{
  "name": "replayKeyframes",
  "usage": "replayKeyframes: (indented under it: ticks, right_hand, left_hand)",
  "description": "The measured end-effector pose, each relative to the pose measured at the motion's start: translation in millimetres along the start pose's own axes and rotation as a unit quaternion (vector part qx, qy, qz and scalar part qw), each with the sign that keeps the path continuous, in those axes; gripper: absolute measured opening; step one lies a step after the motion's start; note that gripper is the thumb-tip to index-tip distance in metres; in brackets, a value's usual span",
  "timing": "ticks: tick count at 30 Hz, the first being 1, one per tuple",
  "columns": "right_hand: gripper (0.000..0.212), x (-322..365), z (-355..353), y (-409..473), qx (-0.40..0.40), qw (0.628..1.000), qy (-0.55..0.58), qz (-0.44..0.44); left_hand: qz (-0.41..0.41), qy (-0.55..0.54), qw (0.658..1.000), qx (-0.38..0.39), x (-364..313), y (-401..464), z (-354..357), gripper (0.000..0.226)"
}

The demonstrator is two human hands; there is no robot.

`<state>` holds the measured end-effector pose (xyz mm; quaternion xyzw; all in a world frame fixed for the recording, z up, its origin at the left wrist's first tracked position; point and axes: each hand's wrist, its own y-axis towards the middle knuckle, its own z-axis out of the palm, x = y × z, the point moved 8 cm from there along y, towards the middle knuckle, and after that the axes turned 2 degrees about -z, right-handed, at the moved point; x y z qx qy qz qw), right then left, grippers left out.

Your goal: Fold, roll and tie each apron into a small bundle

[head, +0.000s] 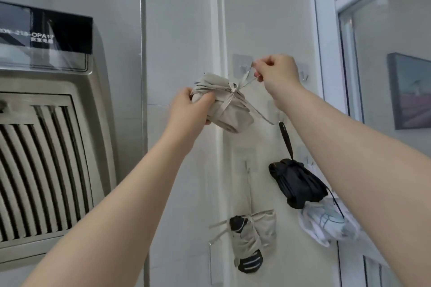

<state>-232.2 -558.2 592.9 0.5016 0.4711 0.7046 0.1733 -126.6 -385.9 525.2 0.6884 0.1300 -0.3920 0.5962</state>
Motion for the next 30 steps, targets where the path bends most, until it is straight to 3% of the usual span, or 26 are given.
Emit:
replayKeyframes:
  ticks: [3, 9, 12, 15, 18, 25, 30]
  right_hand:
    - [0.027, -1, 7, 33, 0.010, 0.999, -0.039, -0.007]
    - [0.023, -27, 21, 57, 0.006, 0.996, -0.088, 0.015]
    - [0.026, -43, 14, 50, 0.002, 0.991, -0.134, 0.022]
    - [0.021, -47, 14, 38, 0.032, 0.981, -0.193, 0.005]
    - [0.011, -38, 19, 22, 0.060, 0.958, -0.278, -0.041]
    - [0.037, -45, 7, -43, 0.062, 0.952, -0.298, -0.026]
    - [0.053, -49, -1, -101, 0.068, 0.940, -0.310, -0.127]
  left_hand:
    - [-0.005, -0.016, 1.000, 0.010, -5, 24, 10, 0.007]
    - [-0.026, -0.037, 0.998, 0.040, 1, 45, 20, 0.006]
    - [-0.010, -0.038, 0.998, 0.058, 8, 37, 27, 0.025]
    - [0.024, -0.021, 0.997, 0.070, 13, 25, 32, 0.059]
    - [0.009, -0.040, 0.997, 0.063, 21, 12, 37, 0.063]
    - [-0.024, 0.043, 0.997, 0.061, 48, -26, 56, 0.049]
    - [-0.016, 0.116, 0.990, 0.080, 60, -54, 50, 0.058]
